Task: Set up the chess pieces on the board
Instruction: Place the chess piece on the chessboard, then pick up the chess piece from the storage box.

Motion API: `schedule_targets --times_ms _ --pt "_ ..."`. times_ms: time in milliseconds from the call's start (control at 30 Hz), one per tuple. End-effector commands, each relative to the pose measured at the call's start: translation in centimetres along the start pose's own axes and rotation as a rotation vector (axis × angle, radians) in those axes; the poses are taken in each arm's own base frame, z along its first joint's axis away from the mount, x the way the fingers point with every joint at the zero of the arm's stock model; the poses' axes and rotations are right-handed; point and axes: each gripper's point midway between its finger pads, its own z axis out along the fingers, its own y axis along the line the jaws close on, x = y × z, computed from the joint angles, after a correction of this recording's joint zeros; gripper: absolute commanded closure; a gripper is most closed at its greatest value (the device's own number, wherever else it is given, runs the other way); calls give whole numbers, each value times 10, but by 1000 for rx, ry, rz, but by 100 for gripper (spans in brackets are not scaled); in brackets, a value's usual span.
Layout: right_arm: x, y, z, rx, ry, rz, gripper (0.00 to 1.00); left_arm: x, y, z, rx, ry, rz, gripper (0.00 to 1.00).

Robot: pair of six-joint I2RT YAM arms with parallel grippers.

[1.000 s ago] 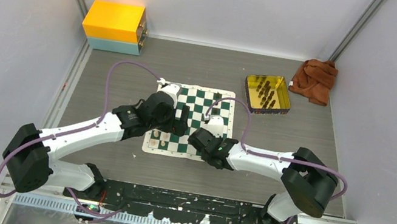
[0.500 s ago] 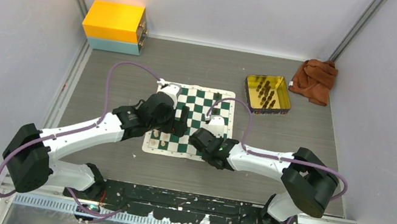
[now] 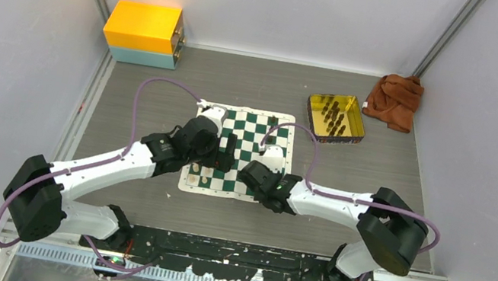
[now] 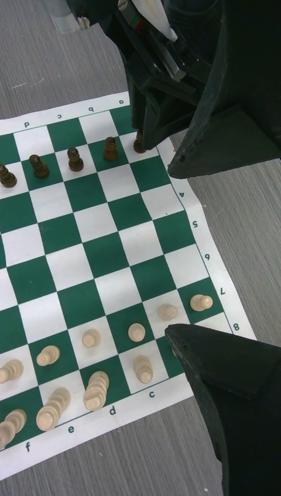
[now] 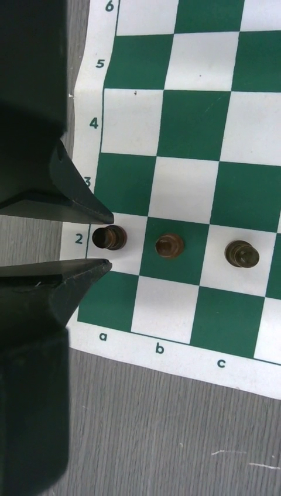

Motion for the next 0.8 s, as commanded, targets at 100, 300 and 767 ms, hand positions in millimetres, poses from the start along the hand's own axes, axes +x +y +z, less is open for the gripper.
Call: schedule_targets --times_ms 100,300,767 --pt "-36 10 -30 -49 -75 29 66 -24 -4 -12 19 -90 -31 6" --pt "-64 17 -72 -82 -156 31 66 -29 0 -24 13 -119 -38 5" --pt "-191 -32 -135 51 -528 158 20 -48 -4 -30 6 -156 -36 5"
